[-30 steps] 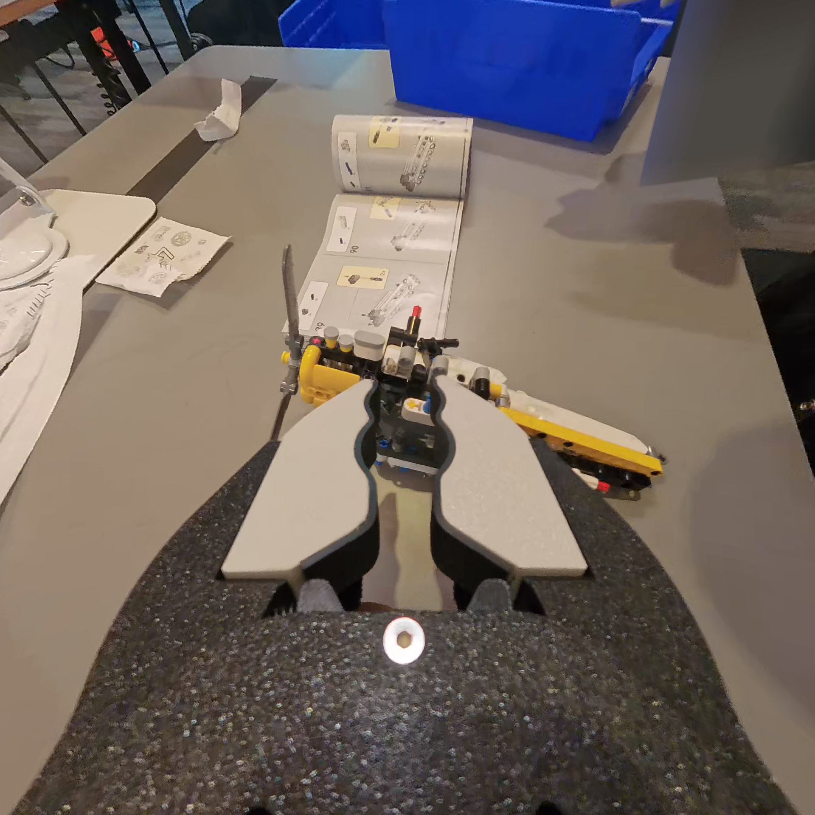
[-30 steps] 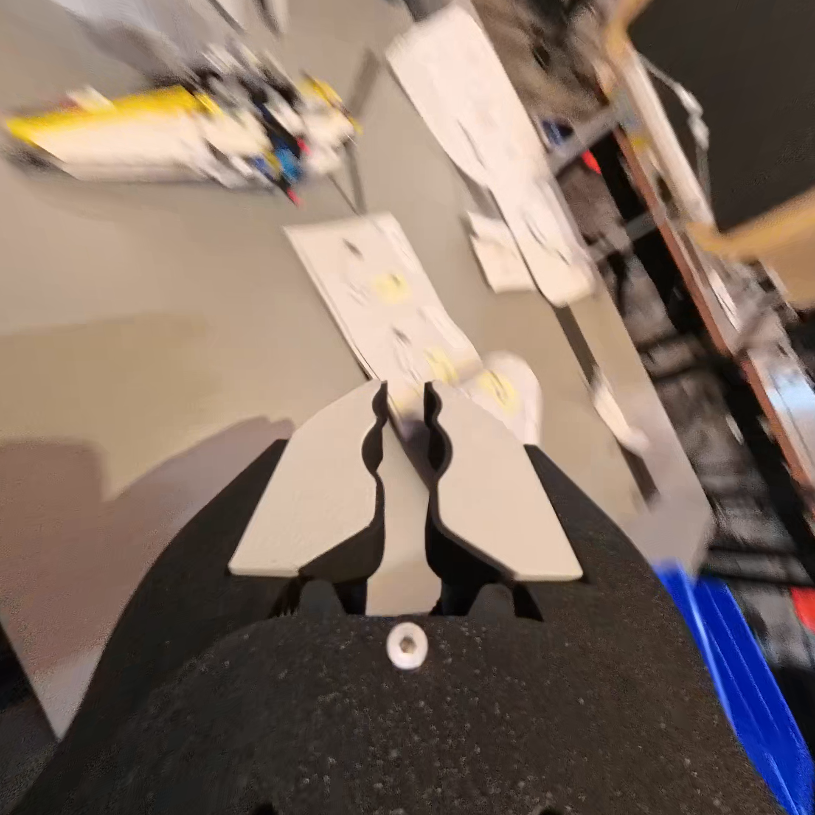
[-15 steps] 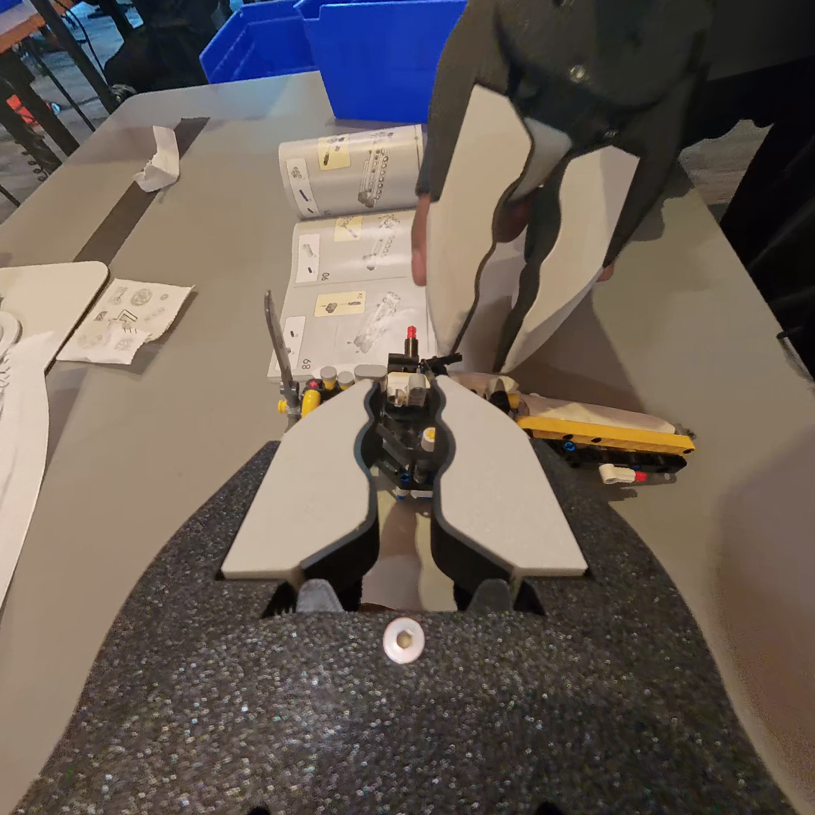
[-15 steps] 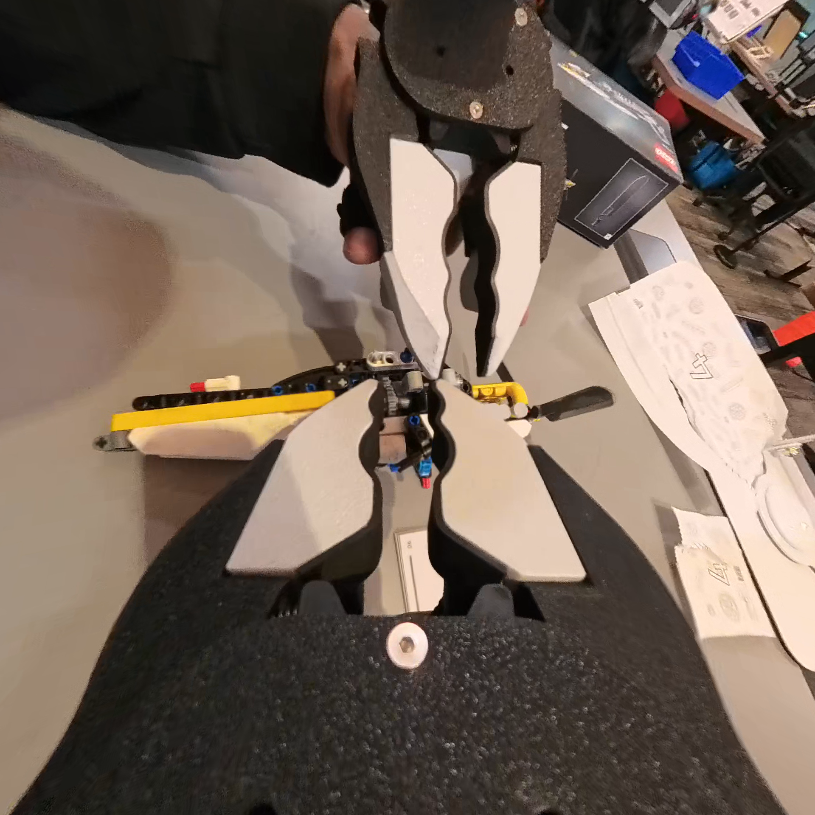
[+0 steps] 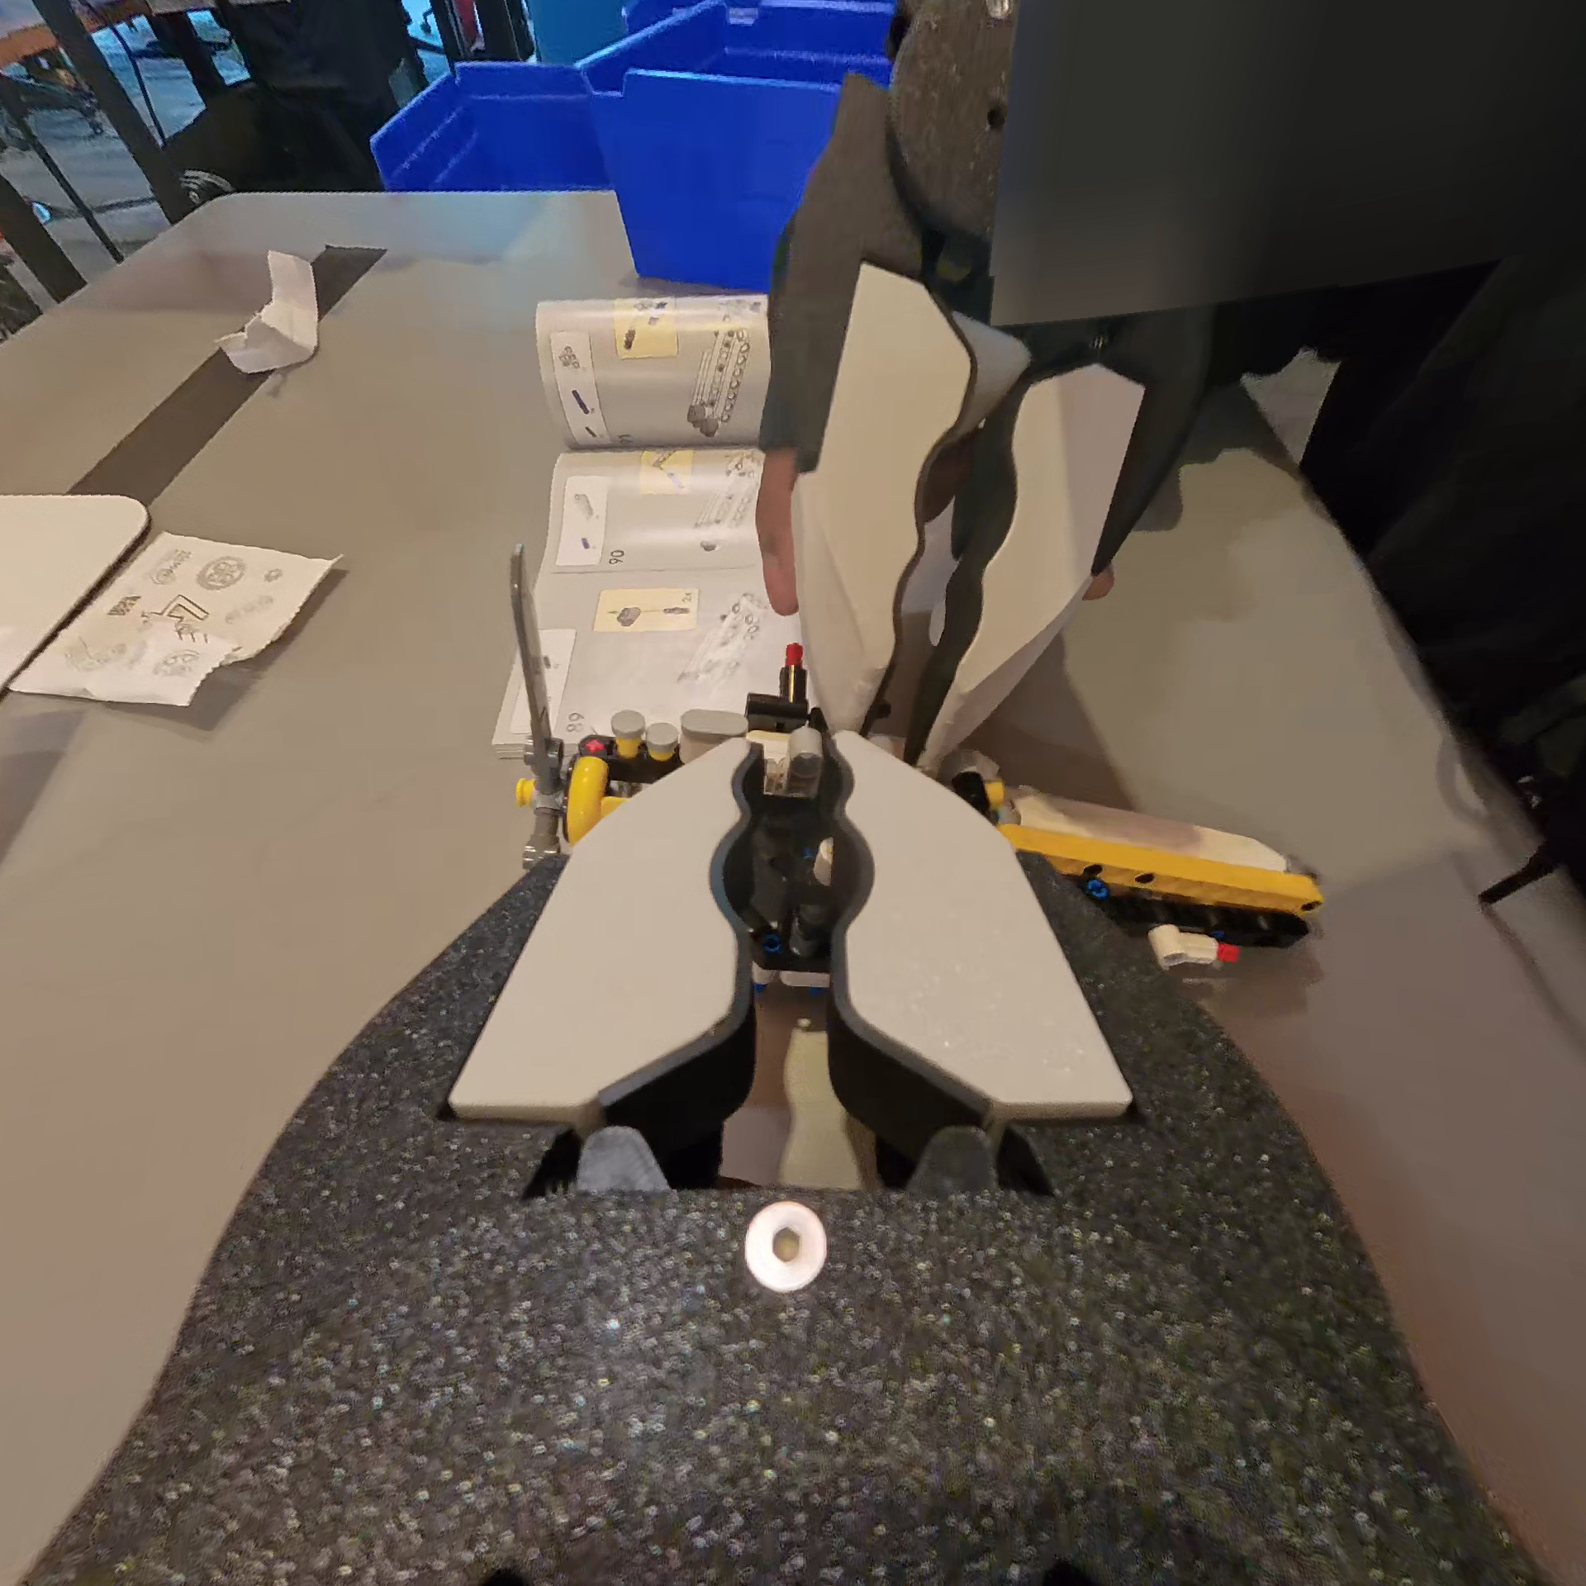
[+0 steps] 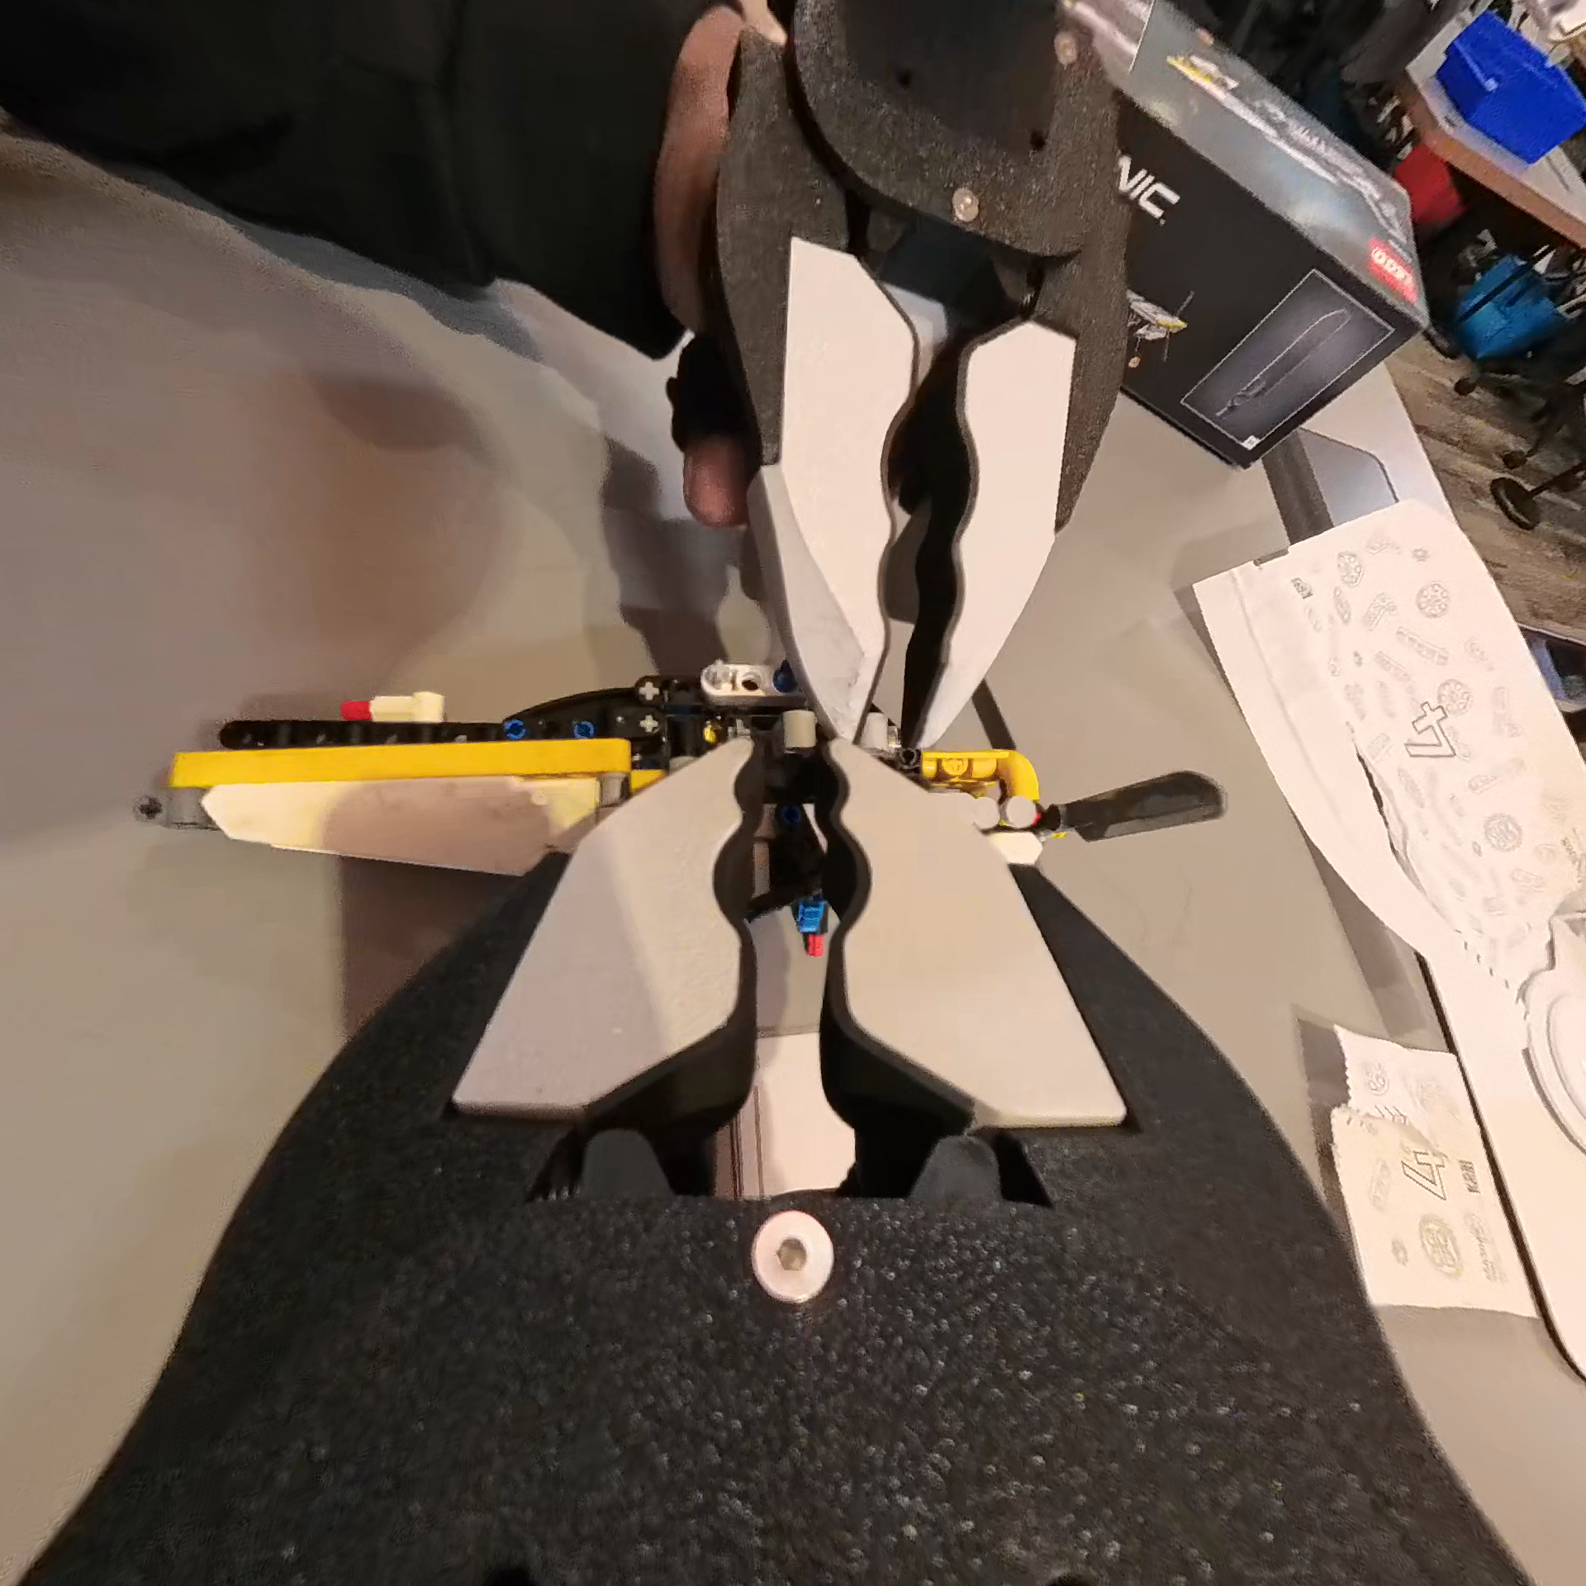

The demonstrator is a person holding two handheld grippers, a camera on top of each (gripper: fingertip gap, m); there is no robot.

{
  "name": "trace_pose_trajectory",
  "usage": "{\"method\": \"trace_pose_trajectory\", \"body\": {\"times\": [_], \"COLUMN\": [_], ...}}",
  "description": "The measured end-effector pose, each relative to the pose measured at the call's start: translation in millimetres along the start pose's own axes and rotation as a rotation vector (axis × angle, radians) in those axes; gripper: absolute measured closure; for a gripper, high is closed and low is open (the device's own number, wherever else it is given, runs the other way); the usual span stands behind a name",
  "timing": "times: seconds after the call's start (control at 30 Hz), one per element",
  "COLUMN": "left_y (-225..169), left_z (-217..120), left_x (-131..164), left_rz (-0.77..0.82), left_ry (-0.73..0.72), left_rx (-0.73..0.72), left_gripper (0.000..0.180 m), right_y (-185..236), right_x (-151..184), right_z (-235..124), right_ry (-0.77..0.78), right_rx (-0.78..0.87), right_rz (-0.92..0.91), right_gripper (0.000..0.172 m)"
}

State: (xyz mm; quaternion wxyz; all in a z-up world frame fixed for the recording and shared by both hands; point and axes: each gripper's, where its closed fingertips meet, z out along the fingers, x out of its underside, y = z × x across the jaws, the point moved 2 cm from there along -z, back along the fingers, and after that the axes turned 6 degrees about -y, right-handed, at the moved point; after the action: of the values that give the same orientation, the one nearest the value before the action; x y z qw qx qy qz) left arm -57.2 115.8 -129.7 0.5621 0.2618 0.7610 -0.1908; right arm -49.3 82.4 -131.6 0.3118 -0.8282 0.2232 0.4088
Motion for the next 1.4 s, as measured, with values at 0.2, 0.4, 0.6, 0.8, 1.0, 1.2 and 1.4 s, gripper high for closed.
{"method": "trace_pose_trajectory", "body": {"times": [0.2, 0.4, 0.6, 0.8, 1.0, 1.2, 1.4], "left_y": [0, 0, 3, 2, -6, -12, -28], "left_z": [0, -2, -1, 1, -2, -4, -3], "left_x": [1, 2, 4, 3, 1, 0, 0], "left_rz": [-0.048, -0.08, -0.207, -0.236, -0.192, -0.282, -0.233], "left_ry": [-0.054, -0.087, -0.166, -0.16, -0.185, -0.228, -0.232], "left_rx": [0.0, 0.027, 0.045, -0.084, -0.452, -0.54, -0.592], "left_gripper": [0.166, 0.166, 0.167, 0.167, 0.172, 0.172, 0.172], "right_y": [0, 2, 1, -1, 4, 11, 14], "right_x": [0, -1, 0, 2, 3, 1, -2], "right_z": [1, 3, 4, -4, -15, -5, 1], "right_ry": [0.005, -0.013, -0.057, -0.023, -0.024, -0.009, -0.034], "right_rx": [0.028, 0.05, 0.085, 0.078, 0.175, 0.255, 0.321], "right_rz": [-0.014, -0.081, -0.149, -0.01, 0.347, 0.392, 0.399], "right_gripper": [0.162, 0.162, 0.161, 0.159, 0.158, 0.153, 0.156]}}
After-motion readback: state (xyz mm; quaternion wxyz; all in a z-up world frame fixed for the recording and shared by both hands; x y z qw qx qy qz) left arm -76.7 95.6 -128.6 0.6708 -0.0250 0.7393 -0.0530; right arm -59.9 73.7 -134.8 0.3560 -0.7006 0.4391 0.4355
